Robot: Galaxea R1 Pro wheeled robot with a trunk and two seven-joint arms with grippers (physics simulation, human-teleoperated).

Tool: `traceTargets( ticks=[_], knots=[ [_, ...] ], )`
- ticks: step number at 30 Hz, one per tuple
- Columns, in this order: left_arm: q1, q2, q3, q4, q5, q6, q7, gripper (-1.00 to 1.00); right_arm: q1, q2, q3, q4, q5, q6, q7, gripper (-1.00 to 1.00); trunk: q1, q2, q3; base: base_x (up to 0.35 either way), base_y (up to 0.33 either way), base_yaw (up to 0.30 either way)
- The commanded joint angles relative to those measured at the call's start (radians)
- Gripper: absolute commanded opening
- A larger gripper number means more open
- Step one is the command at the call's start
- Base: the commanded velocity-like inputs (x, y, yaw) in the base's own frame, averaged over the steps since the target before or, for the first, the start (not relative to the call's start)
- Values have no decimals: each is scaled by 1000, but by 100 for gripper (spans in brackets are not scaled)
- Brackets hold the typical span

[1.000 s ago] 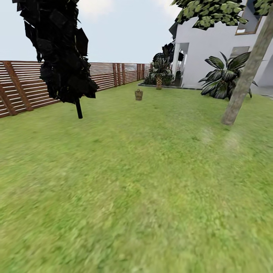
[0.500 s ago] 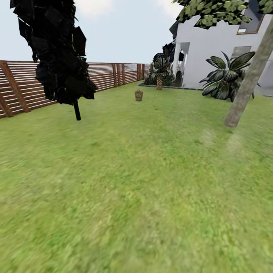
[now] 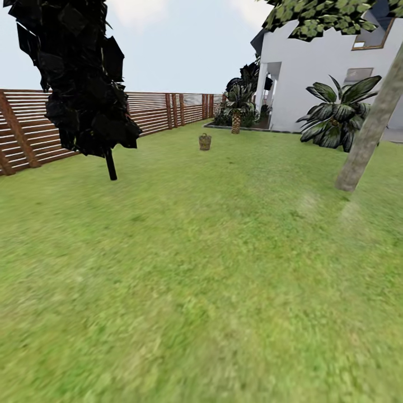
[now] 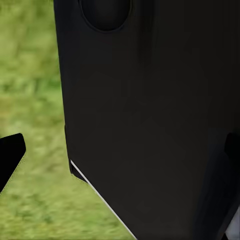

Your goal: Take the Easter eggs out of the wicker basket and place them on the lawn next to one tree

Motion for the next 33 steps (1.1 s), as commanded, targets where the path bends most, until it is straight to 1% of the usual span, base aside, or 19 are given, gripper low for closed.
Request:
traceTargets(
  ticks=[1,33],
  knots=[
    [1,0,0,-2,1,0,-1,100,-1,0,2,1,5,-3,-1,100,1,0,-1,339,0,0],
    [1,0,0,-2,2,0,-1,100,-1,0,2,1,5,-3,-1,100,1,0,-1,339,0,0]
  ],
)
